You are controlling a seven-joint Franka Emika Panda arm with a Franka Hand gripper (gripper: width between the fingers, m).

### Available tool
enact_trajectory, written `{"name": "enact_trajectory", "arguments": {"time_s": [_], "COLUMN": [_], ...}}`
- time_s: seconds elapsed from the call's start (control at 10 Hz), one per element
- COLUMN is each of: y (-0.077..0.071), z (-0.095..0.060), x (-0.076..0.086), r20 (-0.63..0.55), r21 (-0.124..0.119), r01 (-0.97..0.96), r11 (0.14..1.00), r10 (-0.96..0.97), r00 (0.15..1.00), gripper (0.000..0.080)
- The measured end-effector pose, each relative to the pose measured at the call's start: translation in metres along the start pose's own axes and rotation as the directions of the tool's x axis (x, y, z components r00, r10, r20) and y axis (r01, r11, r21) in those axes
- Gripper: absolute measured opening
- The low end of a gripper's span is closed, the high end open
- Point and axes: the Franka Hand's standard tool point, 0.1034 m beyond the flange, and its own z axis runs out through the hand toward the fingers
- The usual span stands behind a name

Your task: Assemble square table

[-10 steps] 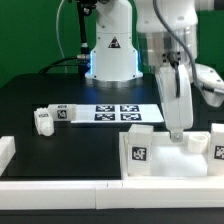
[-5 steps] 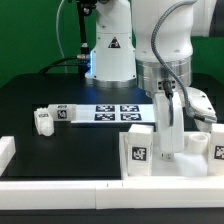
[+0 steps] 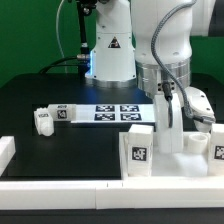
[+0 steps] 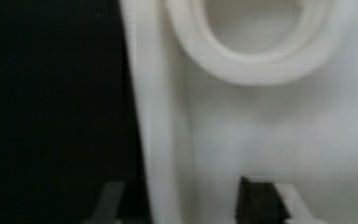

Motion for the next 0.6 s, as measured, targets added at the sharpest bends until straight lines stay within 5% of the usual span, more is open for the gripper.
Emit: {"name": "enact_trajectory", "arguments": {"time_s": [0.1,0.6], "y": [0.0002,0.0006], "z": [-0.0005,-0.0013], "x": [-0.0002,-0.0002], "r20": [0.0,-0.001], "r21": [0.0,-0.002], "r01": [0.012,0.054], "r11": [1.0,0.999], "r10": [-0.012,-0.054], "r00": [1.0,0.999], "gripper": [0.008,0.008]}}
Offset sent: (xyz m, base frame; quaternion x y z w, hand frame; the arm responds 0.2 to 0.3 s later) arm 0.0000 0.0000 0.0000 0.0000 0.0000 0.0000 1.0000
